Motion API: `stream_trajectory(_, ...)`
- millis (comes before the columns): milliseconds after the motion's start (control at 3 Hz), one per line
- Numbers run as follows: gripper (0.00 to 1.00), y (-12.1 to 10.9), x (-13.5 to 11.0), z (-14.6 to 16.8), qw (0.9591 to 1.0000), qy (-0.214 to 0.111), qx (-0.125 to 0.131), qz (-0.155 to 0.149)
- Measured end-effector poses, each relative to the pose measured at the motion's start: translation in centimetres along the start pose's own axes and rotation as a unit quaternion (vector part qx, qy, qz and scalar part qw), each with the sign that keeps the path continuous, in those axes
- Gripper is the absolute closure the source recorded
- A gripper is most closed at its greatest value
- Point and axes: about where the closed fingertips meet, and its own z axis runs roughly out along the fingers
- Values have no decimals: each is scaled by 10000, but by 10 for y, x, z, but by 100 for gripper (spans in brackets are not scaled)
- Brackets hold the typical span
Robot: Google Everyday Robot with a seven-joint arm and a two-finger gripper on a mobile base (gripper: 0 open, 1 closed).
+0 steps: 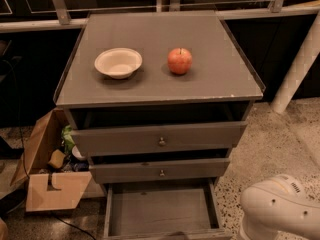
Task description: Close bottom drawer
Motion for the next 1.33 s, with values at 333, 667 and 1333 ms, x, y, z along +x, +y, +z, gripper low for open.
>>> stream_trajectory(333, 100, -3, -8, 65, 9987, 276, -371, 194)
stream_trajectory(667, 100, 8, -5, 87, 9970, 392, -635, 205)
stream_trajectory(1333, 100, 11, -5, 119, 9948, 469, -860, 298)
